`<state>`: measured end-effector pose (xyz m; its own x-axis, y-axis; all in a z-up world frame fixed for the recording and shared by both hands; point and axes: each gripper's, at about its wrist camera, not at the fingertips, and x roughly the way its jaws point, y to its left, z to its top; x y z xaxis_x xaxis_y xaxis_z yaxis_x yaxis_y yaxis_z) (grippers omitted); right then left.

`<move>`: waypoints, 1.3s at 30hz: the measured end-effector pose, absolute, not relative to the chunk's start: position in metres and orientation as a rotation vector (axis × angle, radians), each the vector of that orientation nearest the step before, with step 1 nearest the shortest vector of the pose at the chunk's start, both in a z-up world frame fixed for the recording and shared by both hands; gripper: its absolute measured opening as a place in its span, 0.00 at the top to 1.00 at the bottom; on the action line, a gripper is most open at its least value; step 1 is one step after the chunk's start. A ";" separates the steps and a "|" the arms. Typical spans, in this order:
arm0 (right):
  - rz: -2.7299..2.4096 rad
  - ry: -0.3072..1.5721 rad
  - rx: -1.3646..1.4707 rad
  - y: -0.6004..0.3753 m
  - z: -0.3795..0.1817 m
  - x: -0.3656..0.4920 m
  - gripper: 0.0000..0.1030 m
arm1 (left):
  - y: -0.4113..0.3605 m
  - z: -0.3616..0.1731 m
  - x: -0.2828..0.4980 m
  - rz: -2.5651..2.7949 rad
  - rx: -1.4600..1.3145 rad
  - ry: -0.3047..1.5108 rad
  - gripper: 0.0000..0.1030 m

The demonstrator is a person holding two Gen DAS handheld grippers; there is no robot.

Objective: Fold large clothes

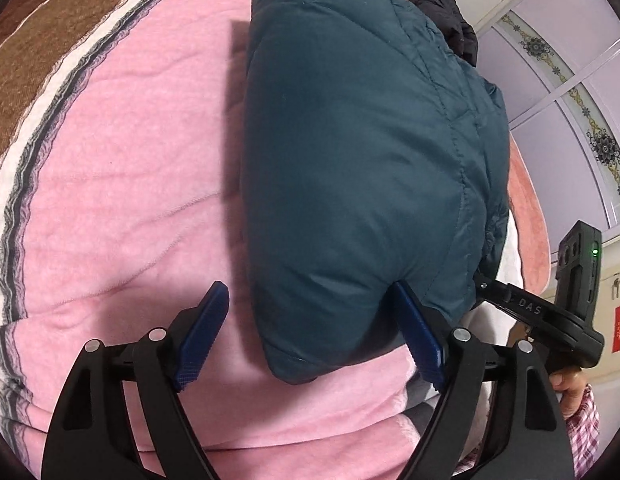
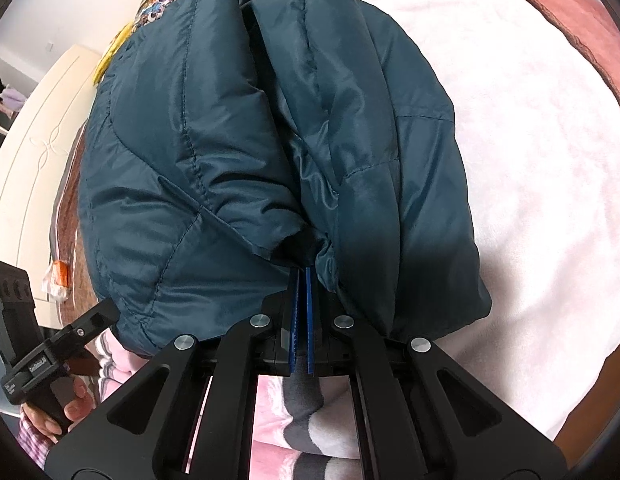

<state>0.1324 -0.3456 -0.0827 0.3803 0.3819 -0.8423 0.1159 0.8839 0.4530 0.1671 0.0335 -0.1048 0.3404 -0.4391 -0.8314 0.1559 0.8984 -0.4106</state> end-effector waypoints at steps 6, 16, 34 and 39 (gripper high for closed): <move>0.174 1.186 0.500 -0.346 -0.082 0.133 1.00 | 0.041 -0.087 0.164 -0.442 -0.329 1.127 0.22; 0.237 1.136 0.576 -0.364 -0.050 0.129 0.71 | 0.069 -0.070 0.182 -0.447 -0.404 1.057 0.22; 0.121 1.170 0.703 -0.423 -0.069 0.232 0.20 | 0.058 -0.085 0.243 -0.513 -0.453 1.086 0.17; 0.153 1.237 0.753 -0.420 -0.094 0.242 0.21 | 0.053 -0.097 0.255 -0.547 -0.467 1.104 0.09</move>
<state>0.2424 -0.4203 -0.0944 0.3509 0.4930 -0.7961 0.2849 0.7537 0.5923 0.2548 0.0532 -0.0974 0.3448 -0.6242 -0.7011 0.1793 0.7769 -0.6035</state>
